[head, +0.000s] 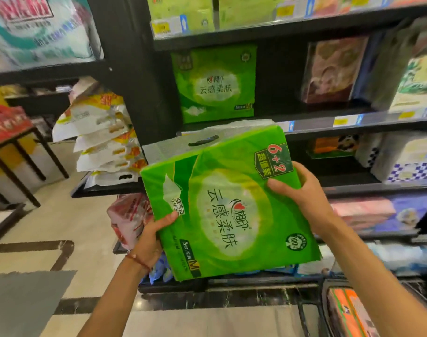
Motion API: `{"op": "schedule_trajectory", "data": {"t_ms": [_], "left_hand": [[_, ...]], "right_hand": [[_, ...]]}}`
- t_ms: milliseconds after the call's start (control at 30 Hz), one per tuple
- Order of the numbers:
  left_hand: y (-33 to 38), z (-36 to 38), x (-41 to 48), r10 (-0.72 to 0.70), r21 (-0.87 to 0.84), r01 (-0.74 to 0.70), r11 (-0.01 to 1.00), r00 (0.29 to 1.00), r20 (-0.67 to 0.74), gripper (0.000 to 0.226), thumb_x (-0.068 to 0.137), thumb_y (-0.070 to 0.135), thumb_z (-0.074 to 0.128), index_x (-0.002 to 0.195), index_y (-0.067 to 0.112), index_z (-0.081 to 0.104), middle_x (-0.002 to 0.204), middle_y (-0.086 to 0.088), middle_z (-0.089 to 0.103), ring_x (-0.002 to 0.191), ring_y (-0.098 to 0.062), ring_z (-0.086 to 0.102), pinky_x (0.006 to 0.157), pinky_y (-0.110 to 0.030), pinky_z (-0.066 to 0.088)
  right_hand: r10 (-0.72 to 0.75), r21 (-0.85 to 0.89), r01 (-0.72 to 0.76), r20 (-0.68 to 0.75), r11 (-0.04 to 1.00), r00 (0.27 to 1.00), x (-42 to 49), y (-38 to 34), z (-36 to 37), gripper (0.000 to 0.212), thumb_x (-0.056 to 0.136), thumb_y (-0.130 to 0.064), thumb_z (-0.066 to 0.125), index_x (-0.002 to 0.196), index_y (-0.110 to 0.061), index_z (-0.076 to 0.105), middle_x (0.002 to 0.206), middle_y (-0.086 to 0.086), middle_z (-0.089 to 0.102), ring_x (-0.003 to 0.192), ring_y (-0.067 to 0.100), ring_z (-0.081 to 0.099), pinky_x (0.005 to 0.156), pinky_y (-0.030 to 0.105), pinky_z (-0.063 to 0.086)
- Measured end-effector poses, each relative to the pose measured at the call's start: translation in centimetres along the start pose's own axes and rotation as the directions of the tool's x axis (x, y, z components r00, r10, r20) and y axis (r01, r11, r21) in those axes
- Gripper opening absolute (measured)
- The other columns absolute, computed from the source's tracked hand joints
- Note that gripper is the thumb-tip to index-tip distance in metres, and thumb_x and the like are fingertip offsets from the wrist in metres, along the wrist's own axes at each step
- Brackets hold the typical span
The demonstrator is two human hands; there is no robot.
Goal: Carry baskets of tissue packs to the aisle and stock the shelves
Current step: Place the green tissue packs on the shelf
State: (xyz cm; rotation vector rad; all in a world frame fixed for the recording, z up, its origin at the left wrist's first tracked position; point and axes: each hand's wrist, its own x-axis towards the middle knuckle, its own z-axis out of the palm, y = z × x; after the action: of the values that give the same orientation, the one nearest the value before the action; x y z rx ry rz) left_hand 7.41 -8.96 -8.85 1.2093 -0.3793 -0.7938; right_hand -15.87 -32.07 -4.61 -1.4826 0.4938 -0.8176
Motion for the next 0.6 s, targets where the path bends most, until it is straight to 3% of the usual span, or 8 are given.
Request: {"op": "schedule_trajectory", "data": {"t_ms": [67, 133, 233, 333, 400, 467, 533, 600], "left_hand": [[-0.3, 1.5, 1.2, 0.125, 0.092, -0.122, 0.988, 0.992, -0.022, 0.046, 0.077, 0.003, 0.064, 0.123, 0.007, 0.064, 0.106, -0.006, 0.078, 0.091, -0.022, 0.076, 0.076, -0.036, 0.064], [-0.6, 3.1, 2.0, 0.262, 0.218, -0.241, 0.946, 0.962, -0.076, 0.086, 0.075, -0.004, 0.077, 0.149, 0.012, 0.036, 0.137, -0.009, 0.063, 0.114, -0.015, 0.069, 0.087, -0.029, 0.059], [-0.5, 5.2, 2.4, 0.474, 0.471, -0.37, 0.801, 0.872, -0.122, 0.133, 0.069, 0.01, 0.092, 0.16, 0.028, -0.005, 0.159, 0.022, 0.016, 0.131, 0.026, 0.033, 0.109, -0.014, 0.039], [1.4, 7.5, 2.4, 0.625, 0.765, -0.473, 0.437, 0.771, 0.121, 0.126, 0.062, 0.067, 0.083, 0.16, 0.038, 0.011, 0.164, 0.024, 0.008, 0.154, 0.0, 0.008, 0.125, -0.041, 0.018], [3.4, 9.1, 3.0, 0.604, 0.843, -0.475, 0.252, 0.758, 0.247, 0.121, 0.06, 0.078, 0.075, 0.16, 0.041, 0.015, 0.166, 0.019, 0.002, 0.156, -0.007, -0.002, 0.124, -0.043, 0.011], [5.8, 11.1, 3.8, 0.514, 0.823, -0.492, 0.282, 0.802, 0.304, 0.123, 0.057, 0.081, 0.076, 0.159, 0.043, 0.017, 0.166, 0.02, 0.009, 0.155, -0.004, 0.006, 0.126, -0.043, 0.014], [7.3, 12.2, 4.8, 0.317, 0.737, -0.488, 0.467, 0.871, 0.375, 0.123, 0.055, 0.074, 0.085, 0.157, 0.043, 0.023, 0.158, 0.021, 0.035, 0.145, -0.001, 0.037, 0.121, -0.044, 0.034], [7.7, 12.5, 5.7, 0.161, 0.63, -0.451, 0.632, 0.872, 0.462, 0.116, 0.058, 0.055, 0.093, 0.154, 0.036, 0.031, 0.146, 0.014, 0.054, 0.133, -0.009, 0.055, 0.111, -0.046, 0.047]], "right_hand": [[-0.044, -0.079, 0.049, 0.054, 0.996, 0.998, 1.6, -1.6, -1.8, 0.091, 0.059, -0.042, 0.097, 0.139, -0.023, 0.058, 0.122, -0.001, 0.077, 0.107, 0.02, 0.076, 0.085, 0.034, 0.063], [-0.091, -0.155, 0.106, 0.099, 0.982, 0.991, 3.2, -3.2, -3.3, 0.093, 0.055, -0.047, 0.096, 0.138, -0.025, 0.059, 0.122, -0.003, 0.076, 0.109, 0.016, 0.075, 0.09, 0.034, 0.061], [-0.143, -0.221, 0.179, 0.17, 0.959, 0.975, 5.0, -5.5, -5.3, 0.086, 0.06, -0.043, 0.101, 0.134, -0.028, 0.061, 0.119, -0.008, 0.077, 0.107, 0.012, 0.075, 0.089, 0.028, 0.06], [-0.178, -0.27, 0.253, 0.271, 0.929, 0.946, 6.4, -7.4, -6.3, 0.08, 0.062, -0.028, 0.096, 0.133, -0.03, 0.06, 0.118, -0.012, 0.076, 0.106, 0.008, 0.074, 0.087, 0.019, 0.057], [-0.179, -0.31, 0.285, 0.329, 0.907, 0.927, 7.1, -7.9, -6.5, 0.085, 0.062, -0.026, 0.097, 0.137, -0.028, 0.059, 0.122, -0.01, 0.075, 0.109, 0.008, 0.074, 0.093, 0.023, 0.057], [-0.175, -0.331, 0.307, 0.374, 0.892, 0.911, 7.7, -8.1, -6.4, 0.091, 0.061, -0.026, 0.099, 0.141, -0.026, 0.057, 0.126, -0.009, 0.073, 0.113, 0.009, 0.072, 0.099, 0.029, 0.057], [-0.162, -0.335, 0.321, 0.425, 0.886, 0.89, 8.0, -8.3, -6.3, 0.091, 0.063, -0.023, 0.099, 0.143, -0.025, 0.056, 0.128, -0.007, 0.073, 0.116, 0.011, 0.071, 0.102, 0.034, 0.056], [-0.149, -0.322, 0.321, 0.461, 0.89, 0.875, 8.3, -8.3, -6.3, 0.09, 0.065, -0.018, 0.099, 0.144, -0.024, 0.056, 0.129, -0.005, 0.073, 0.117, 0.013, 0.072, 0.103, 0.034, 0.056]]}}
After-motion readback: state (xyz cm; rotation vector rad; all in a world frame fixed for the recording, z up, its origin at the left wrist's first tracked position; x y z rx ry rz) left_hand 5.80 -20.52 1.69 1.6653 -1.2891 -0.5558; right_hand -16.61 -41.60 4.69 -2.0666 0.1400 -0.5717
